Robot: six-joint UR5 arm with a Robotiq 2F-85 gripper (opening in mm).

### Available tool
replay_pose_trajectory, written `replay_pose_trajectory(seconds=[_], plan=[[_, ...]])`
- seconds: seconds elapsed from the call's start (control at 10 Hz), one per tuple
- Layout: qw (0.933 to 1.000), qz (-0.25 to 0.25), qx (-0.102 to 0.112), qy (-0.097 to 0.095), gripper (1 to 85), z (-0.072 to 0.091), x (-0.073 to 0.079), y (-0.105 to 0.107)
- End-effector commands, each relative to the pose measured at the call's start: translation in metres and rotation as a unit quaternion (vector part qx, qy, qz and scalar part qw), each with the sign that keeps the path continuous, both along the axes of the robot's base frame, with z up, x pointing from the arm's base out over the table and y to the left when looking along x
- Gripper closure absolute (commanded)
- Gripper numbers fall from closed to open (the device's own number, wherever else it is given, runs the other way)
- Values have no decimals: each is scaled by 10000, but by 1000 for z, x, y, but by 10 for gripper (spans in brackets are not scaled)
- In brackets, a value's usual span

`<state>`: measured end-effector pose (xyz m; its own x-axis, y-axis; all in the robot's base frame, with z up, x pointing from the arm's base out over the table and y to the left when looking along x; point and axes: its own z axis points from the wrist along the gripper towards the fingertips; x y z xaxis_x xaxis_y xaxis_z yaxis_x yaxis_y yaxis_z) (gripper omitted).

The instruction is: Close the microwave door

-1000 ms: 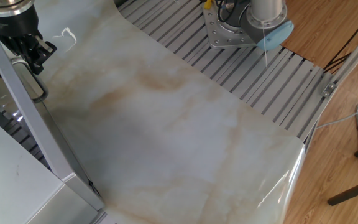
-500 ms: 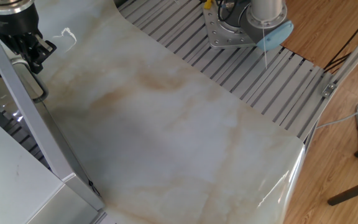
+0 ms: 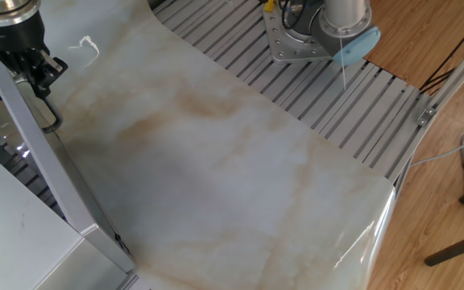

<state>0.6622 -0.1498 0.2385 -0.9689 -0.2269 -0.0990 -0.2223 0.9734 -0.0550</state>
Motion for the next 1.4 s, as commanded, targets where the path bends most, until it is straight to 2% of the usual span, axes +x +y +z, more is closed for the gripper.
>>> replay_pose_trajectory(seconds=[0.0,1.3], plan=[[10000,22,36,36,843,1,5,-2],[9999,103,-34,109,843,0,17,-4]])
